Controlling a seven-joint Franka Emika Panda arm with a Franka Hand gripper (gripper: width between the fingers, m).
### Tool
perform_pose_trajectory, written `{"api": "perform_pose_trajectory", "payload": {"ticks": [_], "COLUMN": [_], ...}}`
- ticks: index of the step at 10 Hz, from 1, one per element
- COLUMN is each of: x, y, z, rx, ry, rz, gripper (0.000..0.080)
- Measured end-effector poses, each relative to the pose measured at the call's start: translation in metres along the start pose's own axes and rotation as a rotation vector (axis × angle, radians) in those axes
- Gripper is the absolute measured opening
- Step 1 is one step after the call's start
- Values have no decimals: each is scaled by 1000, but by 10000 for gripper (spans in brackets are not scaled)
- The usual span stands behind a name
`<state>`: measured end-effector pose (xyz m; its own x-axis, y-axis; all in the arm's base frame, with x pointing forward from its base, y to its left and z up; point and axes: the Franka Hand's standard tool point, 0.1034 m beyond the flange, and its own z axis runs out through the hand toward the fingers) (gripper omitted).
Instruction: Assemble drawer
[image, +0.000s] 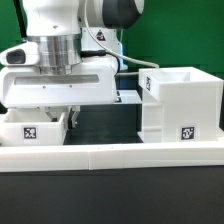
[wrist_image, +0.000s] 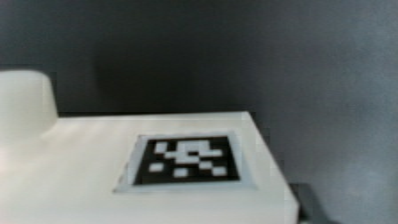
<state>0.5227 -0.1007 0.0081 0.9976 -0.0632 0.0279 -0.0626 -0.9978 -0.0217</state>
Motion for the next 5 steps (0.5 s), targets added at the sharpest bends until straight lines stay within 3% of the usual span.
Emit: {"api": "perform_pose_trajectory", "payload": {"ticks": [1,5], "x": [0,0], "y": [-3,-2], "z": [0,0], "rx": [2,2], "ry": [0,0], "rz": [-4,-3], "gripper": [49,41]}}
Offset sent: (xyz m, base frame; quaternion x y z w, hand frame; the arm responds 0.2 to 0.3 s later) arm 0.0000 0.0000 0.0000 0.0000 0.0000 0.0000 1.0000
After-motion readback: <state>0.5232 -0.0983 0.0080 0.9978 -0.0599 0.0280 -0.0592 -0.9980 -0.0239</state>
